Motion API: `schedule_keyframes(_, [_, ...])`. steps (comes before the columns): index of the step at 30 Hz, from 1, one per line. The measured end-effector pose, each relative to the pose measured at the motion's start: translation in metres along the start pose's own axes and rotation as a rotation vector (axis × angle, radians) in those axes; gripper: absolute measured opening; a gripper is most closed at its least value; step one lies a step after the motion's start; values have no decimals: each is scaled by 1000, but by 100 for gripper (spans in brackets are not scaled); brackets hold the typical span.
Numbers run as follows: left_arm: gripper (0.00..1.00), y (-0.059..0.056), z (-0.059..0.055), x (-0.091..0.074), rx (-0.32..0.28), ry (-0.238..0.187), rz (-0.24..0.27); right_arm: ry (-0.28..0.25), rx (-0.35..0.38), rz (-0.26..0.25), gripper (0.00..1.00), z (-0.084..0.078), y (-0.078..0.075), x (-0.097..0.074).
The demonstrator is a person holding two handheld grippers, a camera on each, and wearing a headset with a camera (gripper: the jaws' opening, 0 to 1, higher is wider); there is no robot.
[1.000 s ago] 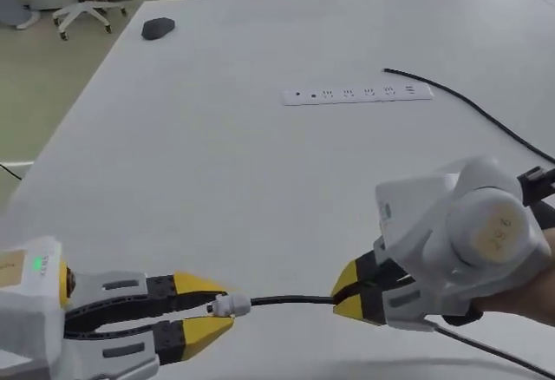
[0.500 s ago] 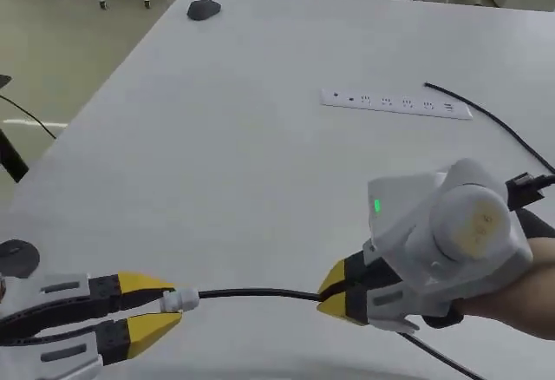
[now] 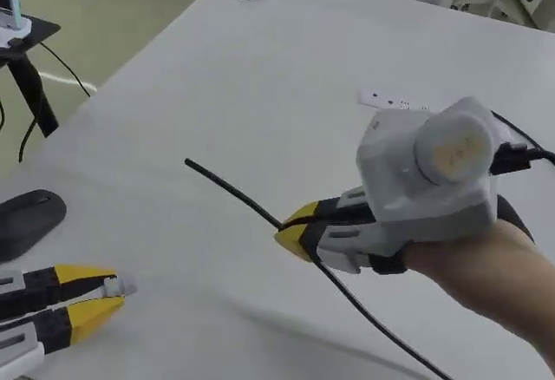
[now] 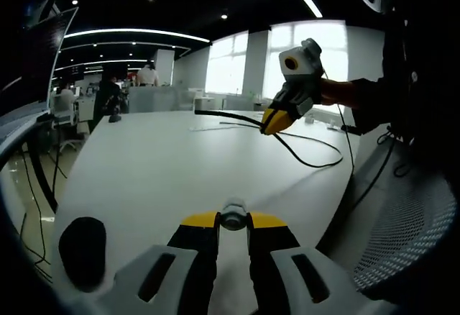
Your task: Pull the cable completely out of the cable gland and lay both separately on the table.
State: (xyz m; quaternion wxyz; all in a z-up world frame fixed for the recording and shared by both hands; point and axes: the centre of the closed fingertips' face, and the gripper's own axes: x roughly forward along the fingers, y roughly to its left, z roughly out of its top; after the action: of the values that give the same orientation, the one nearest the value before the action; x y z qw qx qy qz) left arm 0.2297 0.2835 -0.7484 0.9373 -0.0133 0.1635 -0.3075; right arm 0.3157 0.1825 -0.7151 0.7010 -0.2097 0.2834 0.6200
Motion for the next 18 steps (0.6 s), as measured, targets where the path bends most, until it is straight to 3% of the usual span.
schedule_keyframes(5, [15, 9, -10, -4, -26, -11, 46, -17, 57, 30, 0, 9, 8, 33])
schedule_keyframes(7, [15, 14, -16, -4, -38, -11, 73, -47, 67, 59, 0, 15, 15, 46])
schedule_keyframes(9, [15, 24, -22, -5, -18, -11, 137, -79, 91, 58, 0, 20, 16, 54])
schedule_keyframes(12, [15, 27, -32, -5, -42, -9, 158, -76, 52, 29, 0, 17, 20, 77])
schedule_keyframes(18, [15, 29, -45, -2, -66, -1, 184, -70, 73, 22, 0, 12, 24, 115])
